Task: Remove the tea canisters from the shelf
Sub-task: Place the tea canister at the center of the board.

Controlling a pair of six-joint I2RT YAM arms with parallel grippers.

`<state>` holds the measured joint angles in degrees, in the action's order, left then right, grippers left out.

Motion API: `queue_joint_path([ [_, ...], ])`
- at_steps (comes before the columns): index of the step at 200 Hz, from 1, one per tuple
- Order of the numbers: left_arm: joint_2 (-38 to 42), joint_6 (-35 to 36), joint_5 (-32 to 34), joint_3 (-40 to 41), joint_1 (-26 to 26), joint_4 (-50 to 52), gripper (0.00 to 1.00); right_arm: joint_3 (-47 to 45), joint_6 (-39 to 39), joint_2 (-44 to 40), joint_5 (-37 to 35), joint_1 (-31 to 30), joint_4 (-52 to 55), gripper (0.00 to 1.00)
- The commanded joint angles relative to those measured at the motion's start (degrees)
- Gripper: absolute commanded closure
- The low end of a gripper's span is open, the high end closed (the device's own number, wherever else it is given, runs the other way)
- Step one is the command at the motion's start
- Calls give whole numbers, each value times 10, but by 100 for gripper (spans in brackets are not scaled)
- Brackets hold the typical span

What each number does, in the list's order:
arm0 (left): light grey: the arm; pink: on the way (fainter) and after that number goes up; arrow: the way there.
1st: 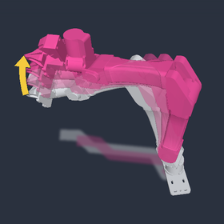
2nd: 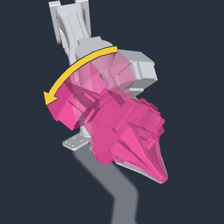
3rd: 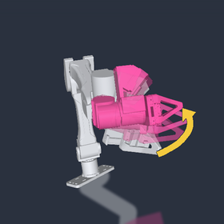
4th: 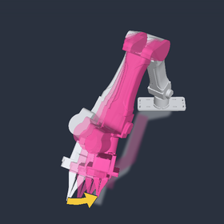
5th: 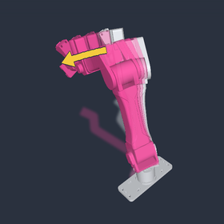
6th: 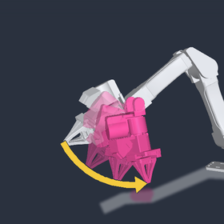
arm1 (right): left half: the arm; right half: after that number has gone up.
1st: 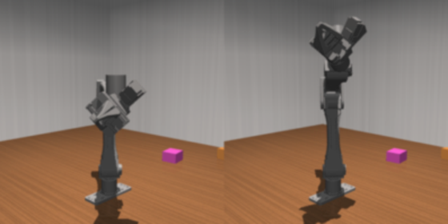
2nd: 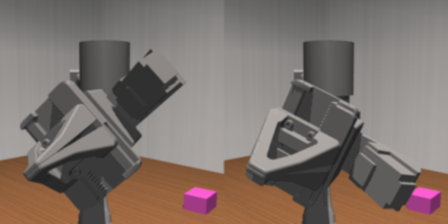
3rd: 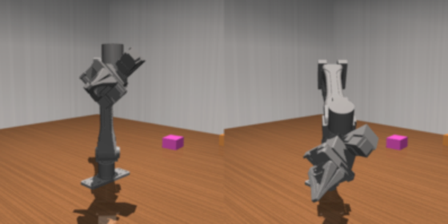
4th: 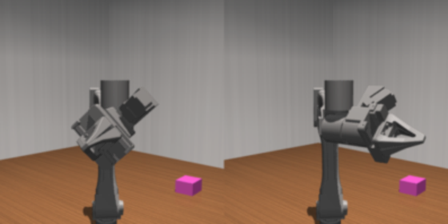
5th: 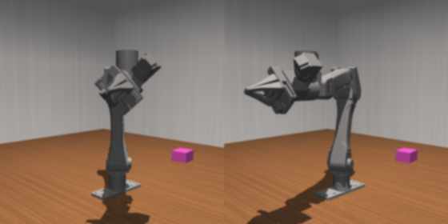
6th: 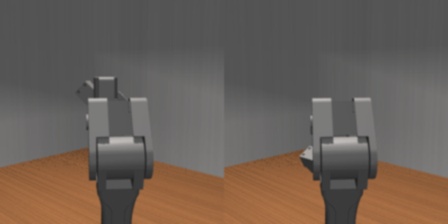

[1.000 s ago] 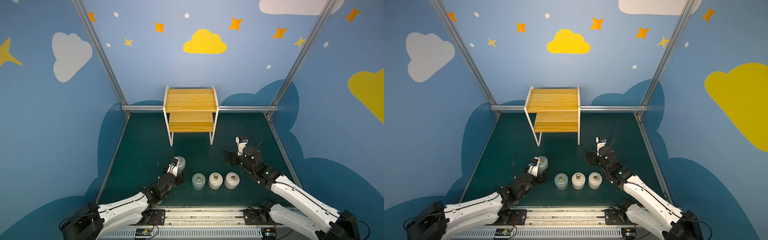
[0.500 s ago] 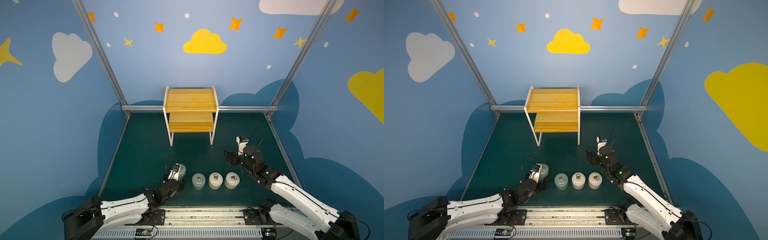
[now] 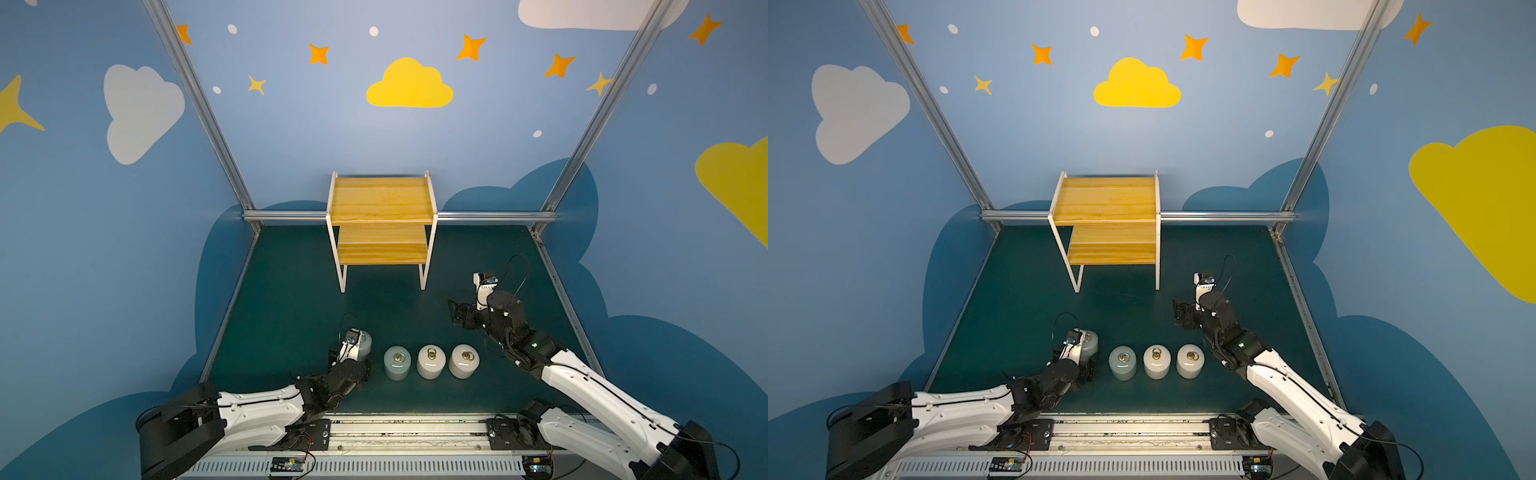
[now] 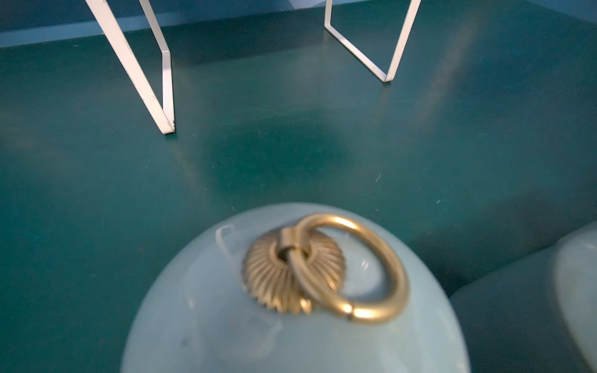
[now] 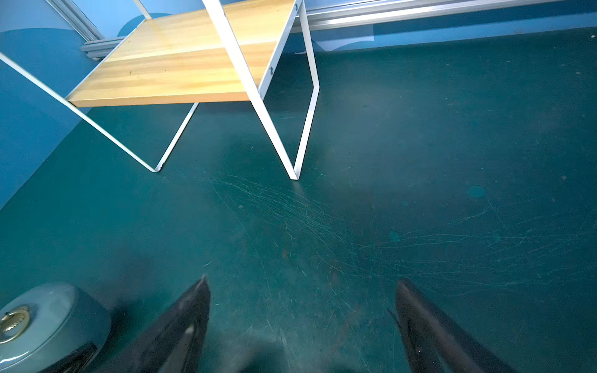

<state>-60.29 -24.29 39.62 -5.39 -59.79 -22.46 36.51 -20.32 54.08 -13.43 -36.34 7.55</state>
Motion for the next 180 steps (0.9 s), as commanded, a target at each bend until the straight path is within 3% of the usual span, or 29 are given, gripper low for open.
queue_joint_path([
  [1,-20,-15,9,-15,-3,-67,46,3,7,2,1,3,-7,9],
  [43,-67,-22,9,-24,-10,-91,46,2,7,-4,2,6,-3,9],
  [82,-64,-24,12,-23,-16,-86,45,-1,7,-8,2,8,-3,9],
  [180,-14,-46,16,-18,-26,-6,24,-6,3,-6,6,10,-10,9],
])
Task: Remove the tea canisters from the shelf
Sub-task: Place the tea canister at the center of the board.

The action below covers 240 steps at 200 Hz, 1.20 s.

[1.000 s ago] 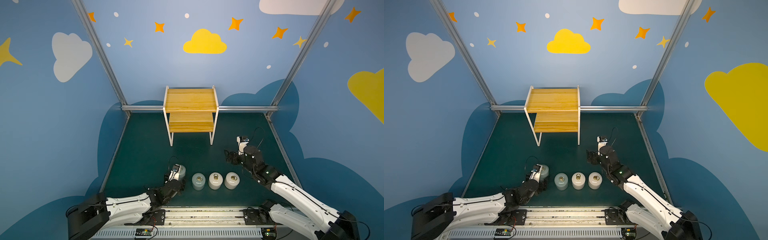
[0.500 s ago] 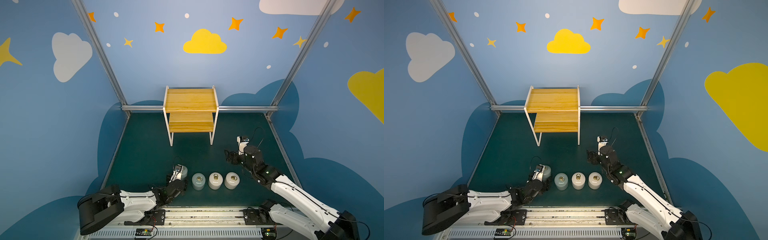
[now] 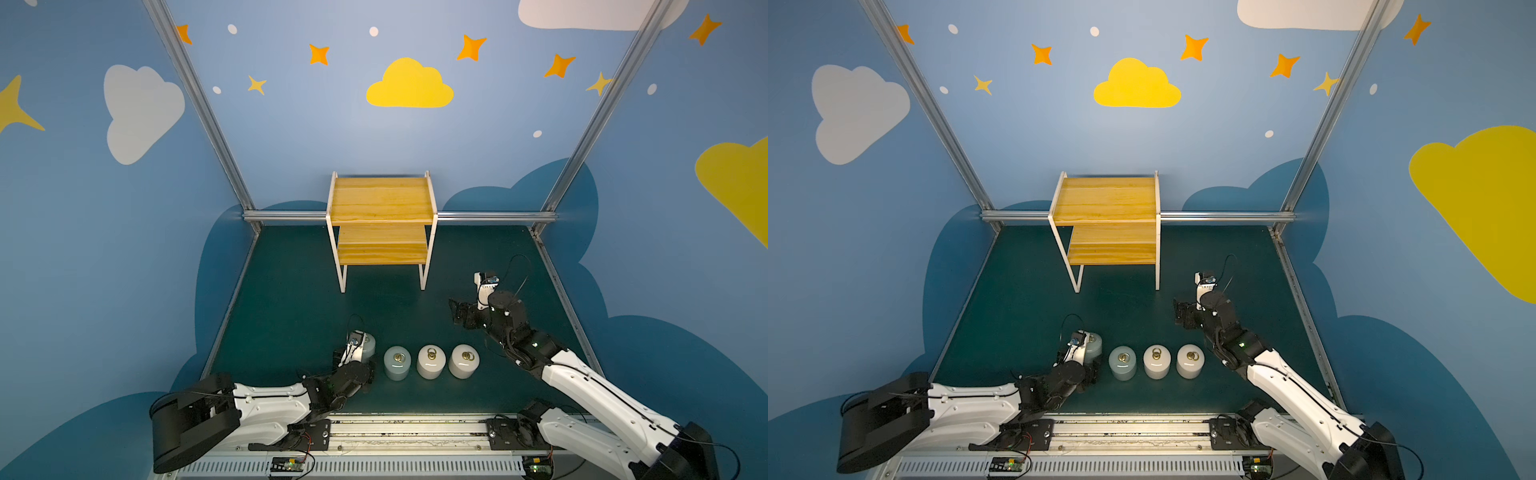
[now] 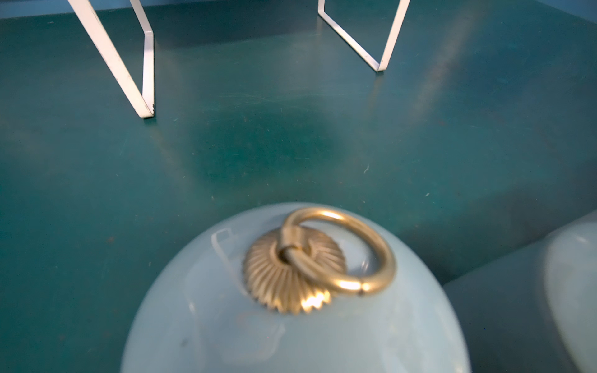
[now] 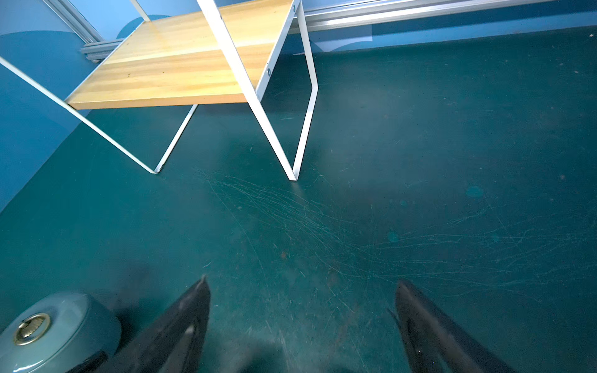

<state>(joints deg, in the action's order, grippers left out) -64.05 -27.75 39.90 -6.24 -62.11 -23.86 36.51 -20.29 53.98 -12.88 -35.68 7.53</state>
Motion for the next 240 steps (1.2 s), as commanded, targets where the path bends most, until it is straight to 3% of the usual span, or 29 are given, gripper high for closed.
queue_joint_path([
  [1,25,-12,13,-10,-3,9,23,-7,3,-5,1,3,-9,9],
  [56,48,-19,9,-8,-7,43,15,-11,-1,-5,1,3,-12,9],
  [159,54,-25,-1,-11,-11,67,23,-13,0,-8,0,4,-11,9],
  [240,49,-23,-33,-26,-26,83,22,-12,1,-5,1,6,-17,9],
])
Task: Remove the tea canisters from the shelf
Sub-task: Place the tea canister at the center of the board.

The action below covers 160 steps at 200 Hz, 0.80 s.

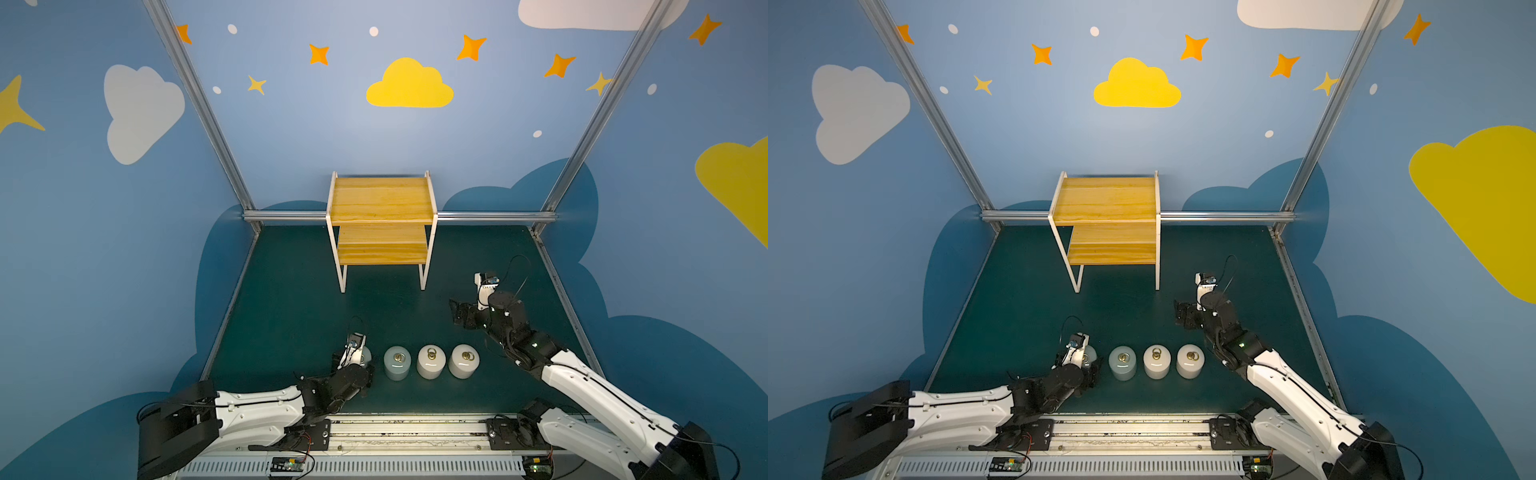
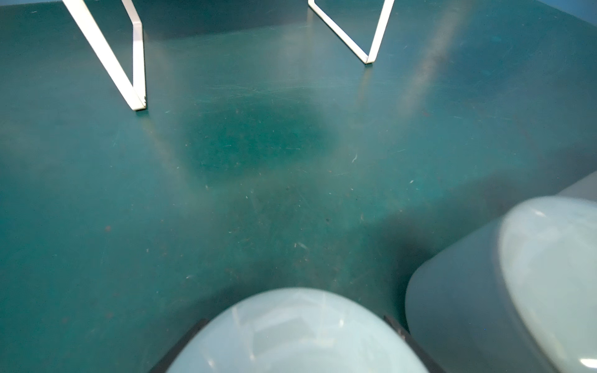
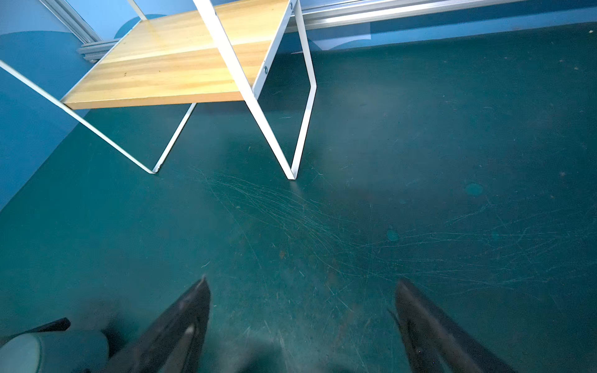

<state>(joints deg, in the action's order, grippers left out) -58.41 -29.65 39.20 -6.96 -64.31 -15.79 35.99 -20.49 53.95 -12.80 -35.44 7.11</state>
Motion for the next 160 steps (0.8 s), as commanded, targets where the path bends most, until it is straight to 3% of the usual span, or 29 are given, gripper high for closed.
queue_joint_path([
  [1,-8,-4,-26,-19,-4,2,22,-7,3,-5,0,4,-12,9],
  [100,-29,0,-45,-31,-5,3,10,-10,1,-6,2,4,-14,9],
  [160,20,-11,-41,-30,-8,47,4,-9,3,-11,-1,6,-9,9],
])
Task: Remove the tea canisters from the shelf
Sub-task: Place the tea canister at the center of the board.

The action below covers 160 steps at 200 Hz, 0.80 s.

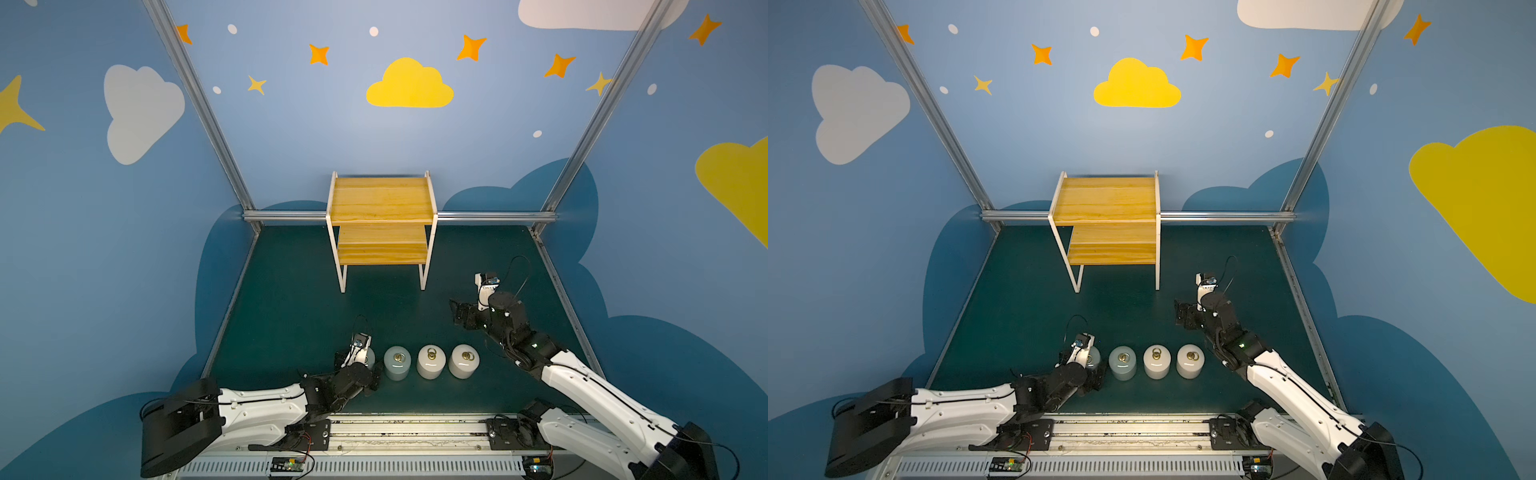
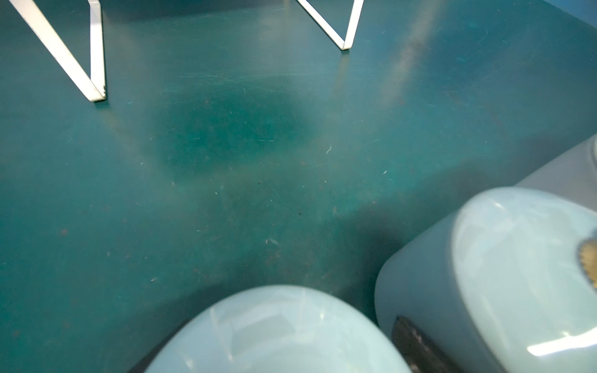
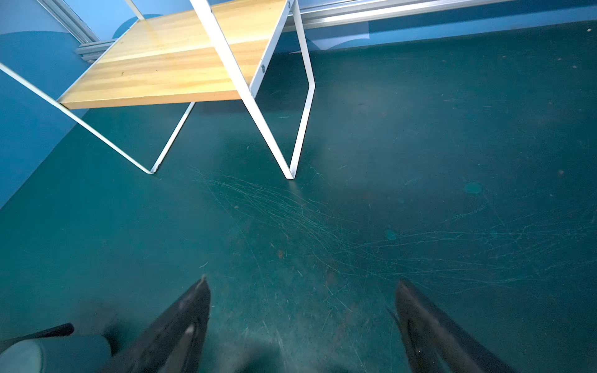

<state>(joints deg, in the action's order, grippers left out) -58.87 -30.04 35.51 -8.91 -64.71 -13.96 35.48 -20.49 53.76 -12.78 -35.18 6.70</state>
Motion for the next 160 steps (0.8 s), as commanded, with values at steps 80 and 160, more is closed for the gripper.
queue_joint_path([
  [80,114,-9,5,-25,-3,120,3,1,5,4,6,5,-13,9],
  [160,202,27,26,-51,-4,178,2,15,12,13,9,9,-13,9],
])
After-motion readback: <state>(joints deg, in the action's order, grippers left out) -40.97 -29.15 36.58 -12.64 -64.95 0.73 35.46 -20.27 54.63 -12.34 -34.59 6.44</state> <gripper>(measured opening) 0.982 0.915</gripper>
